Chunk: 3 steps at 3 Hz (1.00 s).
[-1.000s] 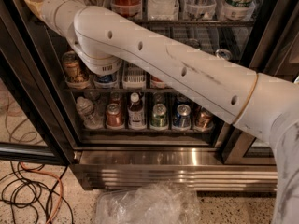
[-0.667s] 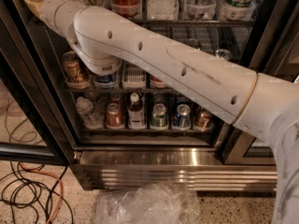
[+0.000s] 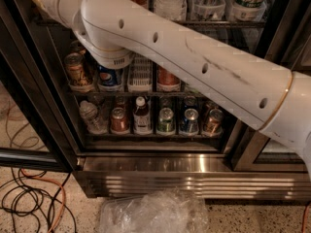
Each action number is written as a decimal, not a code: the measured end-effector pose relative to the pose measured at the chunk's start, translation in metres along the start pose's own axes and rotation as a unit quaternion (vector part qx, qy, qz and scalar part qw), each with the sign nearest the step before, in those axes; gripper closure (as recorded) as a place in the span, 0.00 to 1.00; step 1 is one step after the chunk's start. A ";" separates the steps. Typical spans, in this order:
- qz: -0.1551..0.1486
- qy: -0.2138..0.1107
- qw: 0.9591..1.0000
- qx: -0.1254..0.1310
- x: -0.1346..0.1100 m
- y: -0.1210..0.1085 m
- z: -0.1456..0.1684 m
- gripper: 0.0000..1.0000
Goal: Pick orange can from top shelf of fridge
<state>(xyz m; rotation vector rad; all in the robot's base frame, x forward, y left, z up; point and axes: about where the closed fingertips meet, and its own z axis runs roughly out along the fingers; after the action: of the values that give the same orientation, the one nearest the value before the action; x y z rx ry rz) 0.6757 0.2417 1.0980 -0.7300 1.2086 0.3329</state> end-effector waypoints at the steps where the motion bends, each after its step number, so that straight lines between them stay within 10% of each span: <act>1: -0.034 -0.025 0.999 0.002 -0.044 -0.008 -0.012 1.00; 2: -0.019 -0.030 0.999 -0.004 -0.048 -0.012 -0.017 1.00; 3: 0.034 0.009 0.999 -0.020 -0.003 -0.004 -0.020 1.00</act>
Offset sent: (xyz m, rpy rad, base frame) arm -0.0212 -0.0233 0.0434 0.0377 -0.0364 0.0433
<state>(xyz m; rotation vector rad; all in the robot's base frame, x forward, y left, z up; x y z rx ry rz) 0.6629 0.2257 1.0992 -0.7296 1.2476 0.4088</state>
